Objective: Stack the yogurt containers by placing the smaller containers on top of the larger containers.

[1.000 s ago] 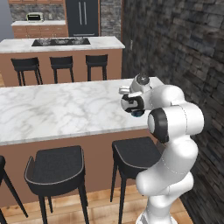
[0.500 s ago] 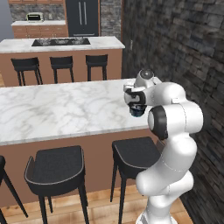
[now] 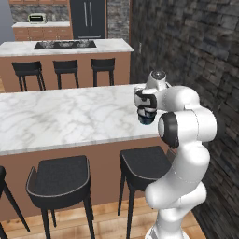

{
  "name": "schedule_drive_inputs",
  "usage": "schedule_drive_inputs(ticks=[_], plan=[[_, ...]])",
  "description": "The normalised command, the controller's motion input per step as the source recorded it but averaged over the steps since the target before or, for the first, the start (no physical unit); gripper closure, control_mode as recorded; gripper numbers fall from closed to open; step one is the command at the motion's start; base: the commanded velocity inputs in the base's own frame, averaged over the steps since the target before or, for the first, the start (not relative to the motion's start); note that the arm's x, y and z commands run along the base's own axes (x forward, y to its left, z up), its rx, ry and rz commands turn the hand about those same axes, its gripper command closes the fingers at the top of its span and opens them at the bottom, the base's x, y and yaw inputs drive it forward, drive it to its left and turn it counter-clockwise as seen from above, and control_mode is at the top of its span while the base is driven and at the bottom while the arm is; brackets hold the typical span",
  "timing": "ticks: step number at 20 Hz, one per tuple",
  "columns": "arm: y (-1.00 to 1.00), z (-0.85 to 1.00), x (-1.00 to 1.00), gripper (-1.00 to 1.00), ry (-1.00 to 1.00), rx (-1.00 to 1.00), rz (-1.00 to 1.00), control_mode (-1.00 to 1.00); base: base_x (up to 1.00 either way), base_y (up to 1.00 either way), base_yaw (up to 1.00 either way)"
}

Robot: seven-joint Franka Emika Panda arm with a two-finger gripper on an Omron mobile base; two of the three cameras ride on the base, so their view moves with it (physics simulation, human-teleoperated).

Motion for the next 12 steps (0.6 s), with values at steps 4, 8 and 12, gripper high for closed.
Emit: schedule_drive_inputs(ticks=[4,8,12], plan=[[-0.26,0.01,-0.14,1.0,0.0,0.02,0.0,-1.0,0.0,0.0,0.0],[-0.3,0.1,-0.06,1.0,0.08,0.06,0.0,-1.0,0.0,0.0,0.0],[-0.3,0.12,0.0,1.0,0.1,0.07,0.0,-1.0,0.0,0.0,0.0]])
